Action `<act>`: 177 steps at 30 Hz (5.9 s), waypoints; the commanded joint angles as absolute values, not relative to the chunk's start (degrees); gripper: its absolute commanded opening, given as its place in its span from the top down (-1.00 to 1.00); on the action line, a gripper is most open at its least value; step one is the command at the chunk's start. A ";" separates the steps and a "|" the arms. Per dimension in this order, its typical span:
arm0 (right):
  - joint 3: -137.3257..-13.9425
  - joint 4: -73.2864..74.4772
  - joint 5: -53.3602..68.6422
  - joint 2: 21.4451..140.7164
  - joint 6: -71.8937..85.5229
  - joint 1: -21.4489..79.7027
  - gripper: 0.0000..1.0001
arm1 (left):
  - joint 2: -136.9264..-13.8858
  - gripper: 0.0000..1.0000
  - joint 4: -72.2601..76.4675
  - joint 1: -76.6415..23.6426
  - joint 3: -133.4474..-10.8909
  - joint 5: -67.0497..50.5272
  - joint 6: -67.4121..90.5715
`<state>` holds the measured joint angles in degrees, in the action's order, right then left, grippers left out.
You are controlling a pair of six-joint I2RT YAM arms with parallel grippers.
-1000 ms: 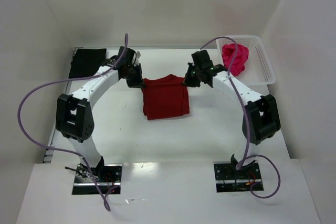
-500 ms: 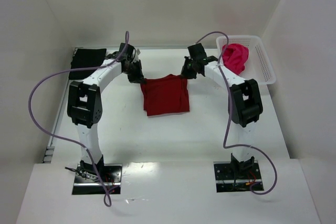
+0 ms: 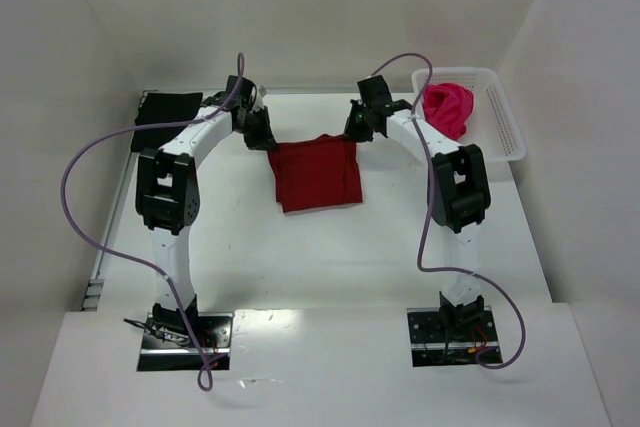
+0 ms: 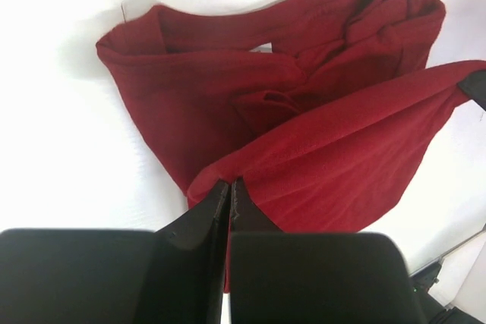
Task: Fold and stack the t-shirts
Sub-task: Fold the long partially folded tshirt into a neat square
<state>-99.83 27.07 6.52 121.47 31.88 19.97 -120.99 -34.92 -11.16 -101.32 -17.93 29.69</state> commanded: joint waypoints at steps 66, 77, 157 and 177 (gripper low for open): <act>-101.68 16.61 17.58 126.29 23.03 18.72 -0.45 | -130.86 -0.53 -35.68 -8.44 -111.88 -24.08 22.50; -108.01 17.48 19.33 131.04 22.41 19.78 -0.39 | -134.12 -0.32 -35.68 -7.91 -113.29 -22.24 22.50; -103.54 19.25 5.63 124.62 24.79 17.93 0.87 | -139.74 -0.28 -36.83 -7.29 -128.85 -32.61 24.17; -109.34 22.15 6.23 128.67 24.79 16.88 -0.30 | -137.63 -0.58 -38.41 -6.15 -127.79 -42.19 20.21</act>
